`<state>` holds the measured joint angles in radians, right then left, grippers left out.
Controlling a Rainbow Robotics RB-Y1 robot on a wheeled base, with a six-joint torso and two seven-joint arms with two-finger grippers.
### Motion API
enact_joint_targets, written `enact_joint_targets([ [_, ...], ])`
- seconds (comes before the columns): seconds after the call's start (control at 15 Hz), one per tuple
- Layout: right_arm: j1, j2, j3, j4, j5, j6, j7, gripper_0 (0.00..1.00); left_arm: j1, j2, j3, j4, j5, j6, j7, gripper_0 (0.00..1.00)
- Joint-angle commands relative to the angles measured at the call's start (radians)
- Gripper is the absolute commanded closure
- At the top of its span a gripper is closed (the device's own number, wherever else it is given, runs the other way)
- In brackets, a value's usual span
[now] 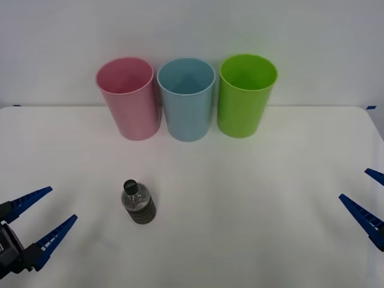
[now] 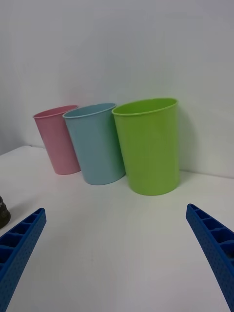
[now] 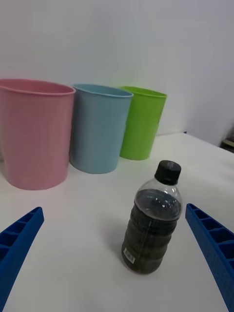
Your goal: Grasp the object on the table and drop it into the matching bin: aluminum can to the light blue bin, PET bottle to the pink bin.
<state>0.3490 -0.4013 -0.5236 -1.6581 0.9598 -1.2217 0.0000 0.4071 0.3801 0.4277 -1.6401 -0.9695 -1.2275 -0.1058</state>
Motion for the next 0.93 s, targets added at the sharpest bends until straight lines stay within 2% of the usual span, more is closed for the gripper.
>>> enact_joint_targets([
  [0.07,0.000,0.000,0.000,0.000,0.000,0.000,0.000,0.00,0.012,0.000,-0.020,0.000,-0.048,0.000,-0.043,0.00],
  [0.2,0.000,0.000,0.000,0.000,0.000,0.000,0.000,0.00,0.018,0.000,-0.044,0.013,-0.081,0.002,-0.055,0.00],
  [0.33,0.000,0.000,0.000,0.000,0.000,0.000,0.000,0.00,0.012,0.000,-0.083,0.048,-0.081,0.011,-0.109,0.00],
  [0.67,0.000,0.000,0.000,0.000,0.000,0.000,0.000,0.00,-0.064,-0.001,-0.155,0.154,-0.086,0.037,-0.146,0.00],
  [0.93,0.000,0.000,0.000,0.000,0.000,0.000,0.000,0.00,-0.088,-0.003,-0.219,0.171,-0.089,0.079,-0.164,0.00],
])
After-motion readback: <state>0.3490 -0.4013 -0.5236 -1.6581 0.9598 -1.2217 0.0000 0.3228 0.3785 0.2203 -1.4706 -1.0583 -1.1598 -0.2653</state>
